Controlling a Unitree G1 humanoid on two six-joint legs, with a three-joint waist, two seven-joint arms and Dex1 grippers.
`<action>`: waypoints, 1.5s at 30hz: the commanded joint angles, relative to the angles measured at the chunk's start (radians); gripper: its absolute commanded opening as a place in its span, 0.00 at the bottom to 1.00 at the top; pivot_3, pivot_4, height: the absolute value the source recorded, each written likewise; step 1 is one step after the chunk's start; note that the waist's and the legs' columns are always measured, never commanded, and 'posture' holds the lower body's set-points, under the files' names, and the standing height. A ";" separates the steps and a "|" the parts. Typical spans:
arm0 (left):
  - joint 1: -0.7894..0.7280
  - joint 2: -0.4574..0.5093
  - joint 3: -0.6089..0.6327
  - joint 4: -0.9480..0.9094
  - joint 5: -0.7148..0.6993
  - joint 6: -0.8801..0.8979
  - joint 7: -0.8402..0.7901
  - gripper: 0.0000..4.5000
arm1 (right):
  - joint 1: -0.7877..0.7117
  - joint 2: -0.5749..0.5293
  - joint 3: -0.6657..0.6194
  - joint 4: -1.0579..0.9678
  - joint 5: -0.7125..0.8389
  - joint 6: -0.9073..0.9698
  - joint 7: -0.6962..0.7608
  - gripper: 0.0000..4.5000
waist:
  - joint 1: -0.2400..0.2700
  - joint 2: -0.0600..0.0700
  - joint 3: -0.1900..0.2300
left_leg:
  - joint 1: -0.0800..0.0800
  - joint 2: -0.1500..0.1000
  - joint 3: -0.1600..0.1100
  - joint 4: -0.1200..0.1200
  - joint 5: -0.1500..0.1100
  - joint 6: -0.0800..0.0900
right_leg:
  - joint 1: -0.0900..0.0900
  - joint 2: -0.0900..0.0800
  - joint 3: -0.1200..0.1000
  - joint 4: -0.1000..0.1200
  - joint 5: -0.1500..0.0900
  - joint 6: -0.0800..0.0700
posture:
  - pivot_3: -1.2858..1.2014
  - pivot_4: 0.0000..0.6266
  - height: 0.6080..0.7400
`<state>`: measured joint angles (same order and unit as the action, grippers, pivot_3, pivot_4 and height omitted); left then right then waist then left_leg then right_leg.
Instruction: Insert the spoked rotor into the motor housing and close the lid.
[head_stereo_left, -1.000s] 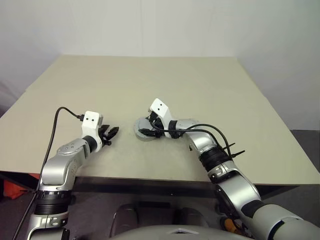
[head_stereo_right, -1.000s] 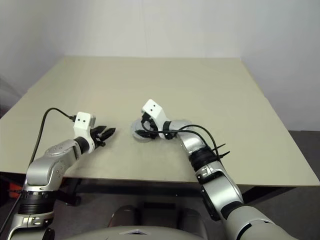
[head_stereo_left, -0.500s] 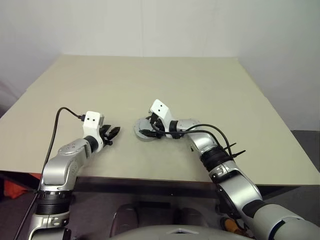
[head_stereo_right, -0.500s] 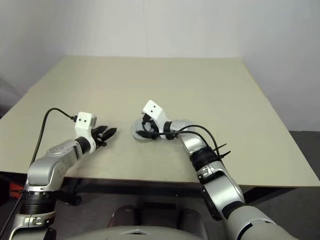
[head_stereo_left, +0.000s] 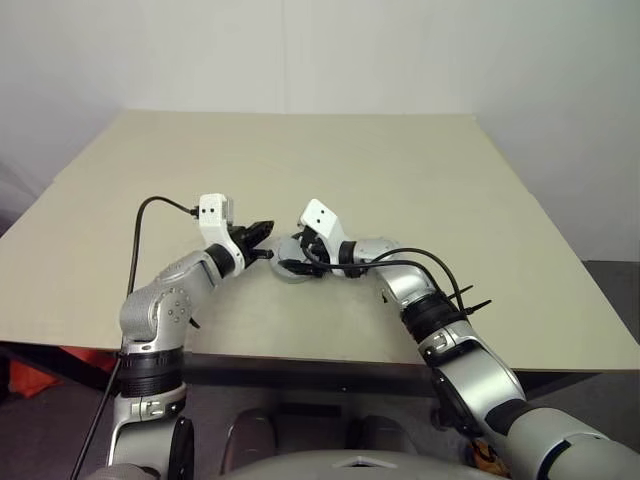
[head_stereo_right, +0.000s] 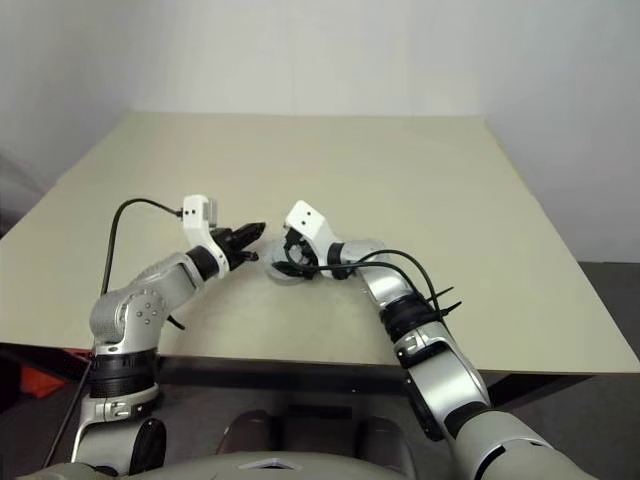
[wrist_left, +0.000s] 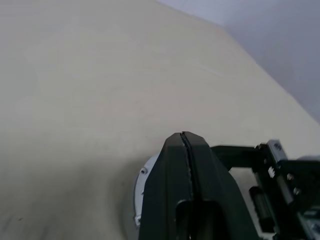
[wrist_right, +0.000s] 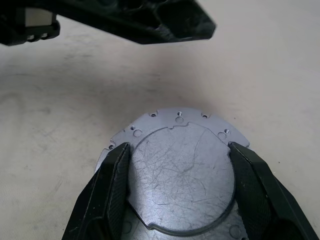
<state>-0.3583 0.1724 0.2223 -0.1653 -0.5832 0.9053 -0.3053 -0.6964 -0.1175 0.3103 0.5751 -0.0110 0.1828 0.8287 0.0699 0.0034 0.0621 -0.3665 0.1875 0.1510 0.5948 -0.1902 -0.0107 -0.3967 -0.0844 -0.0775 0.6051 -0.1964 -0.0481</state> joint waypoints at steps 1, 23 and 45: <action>-0.042 -0.018 0.025 0.033 -0.041 0.011 0.015 0.01 | 0.009 -0.016 0.012 0.008 -0.021 0.016 0.005 0.66 | 0.001 0.000 0.000 | 0.000 0.000 0.000 0.000 0.000 0.000 | 0.000 0.000 0.000 0.000 0.000 0.000 | 0.52 0.00 1.00; -0.153 -0.025 0.066 0.278 -0.098 0.328 0.049 0.01 | 0.007 -0.016 -0.006 -0.008 -0.001 0.067 0.002 0.66 | 0.004 0.000 0.000 | 0.002 -0.001 0.000 0.000 0.000 0.001 | 0.003 -0.001 0.000 -0.001 -0.001 0.001 | 0.52 0.00 1.00; -0.143 -0.018 0.088 0.253 -0.113 0.374 0.055 0.00 | -0.008 0.007 -0.071 -0.073 0.072 0.060 0.016 1.00 | 0.008 0.000 0.000 | 0.002 -0.001 0.000 -0.003 -0.002 0.003 | 0.006 0.000 -0.001 -0.009 -0.001 0.002 | 0.52 0.00 1.00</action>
<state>-0.5066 0.1653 0.3315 0.0968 -0.6825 1.2443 -0.2451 -0.6905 -0.1194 0.2733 0.5507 0.0224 0.2373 0.8428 0.0777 0.0038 0.0620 -0.3650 0.1861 0.1506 0.5903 -0.1919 -0.0079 -0.3909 -0.0849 -0.0782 0.5948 -0.1974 -0.0462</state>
